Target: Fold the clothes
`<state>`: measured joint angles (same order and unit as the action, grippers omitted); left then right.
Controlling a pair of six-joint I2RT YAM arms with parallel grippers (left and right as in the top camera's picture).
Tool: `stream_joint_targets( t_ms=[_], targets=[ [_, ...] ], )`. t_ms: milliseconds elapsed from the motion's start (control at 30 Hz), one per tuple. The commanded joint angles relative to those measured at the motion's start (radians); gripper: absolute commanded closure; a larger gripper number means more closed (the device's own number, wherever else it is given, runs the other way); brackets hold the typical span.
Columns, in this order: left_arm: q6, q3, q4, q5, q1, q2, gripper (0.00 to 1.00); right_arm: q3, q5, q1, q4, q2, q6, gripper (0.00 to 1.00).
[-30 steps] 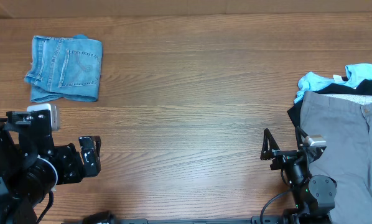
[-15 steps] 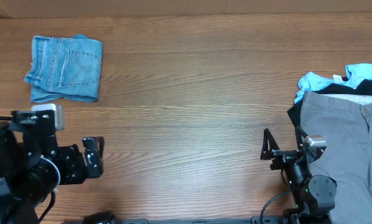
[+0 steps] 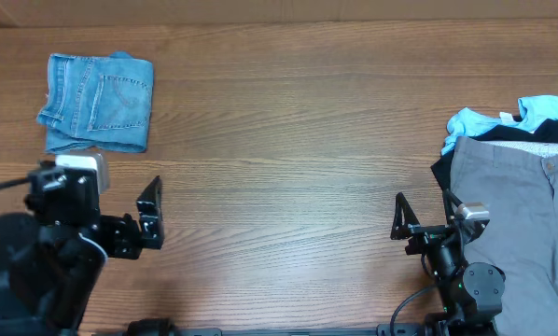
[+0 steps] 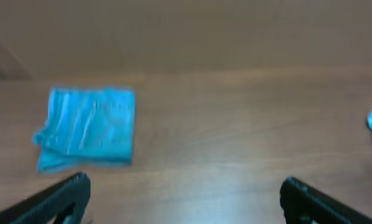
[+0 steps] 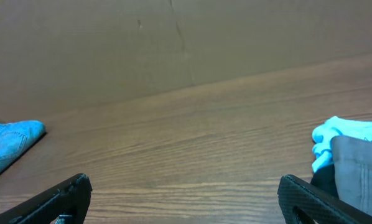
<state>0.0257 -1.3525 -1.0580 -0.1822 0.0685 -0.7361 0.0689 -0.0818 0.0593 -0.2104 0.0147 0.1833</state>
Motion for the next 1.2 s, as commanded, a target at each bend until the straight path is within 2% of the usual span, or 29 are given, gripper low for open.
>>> stream_joint_targets(
  t_ms=[0, 300, 567, 767, 967, 1167],
  targets=[
    [0.005, 0.204, 0.129, -0.003, -0.014, 0.113, 0.0, -0.005, -0.006, -0.005, 0.003, -0.012, 0.003, 0.0],
    [0.004, 0.727, 0.562, -0.032, -0.024, 0.457, 0.0, -0.005, -0.006, -0.005, 0.003, -0.012, 0.003, 0.0],
    [0.003, 1.068, 0.805, -0.082, -0.024, 0.651, 0.0, -0.005, -0.006, -0.005, 0.003, -0.012, 0.003, 0.0],
    [-0.006, 1.229, 0.901, -0.084, -0.025, 0.734, 0.0, -0.005, -0.006, -0.005, 0.003, -0.012, 0.003, 0.0],
    [-0.043, 1.346, 1.0, -0.08, -0.031, 0.733, 0.0, -0.005, -0.006, -0.005, 0.003, -0.012, 0.003, 0.0],
    [-0.049, 1.348, 1.008, -0.08, -0.032, 0.733, 0.0, -0.005, -0.006, -0.005, 0.003, -0.012, 0.003, 0.0]
  ],
)
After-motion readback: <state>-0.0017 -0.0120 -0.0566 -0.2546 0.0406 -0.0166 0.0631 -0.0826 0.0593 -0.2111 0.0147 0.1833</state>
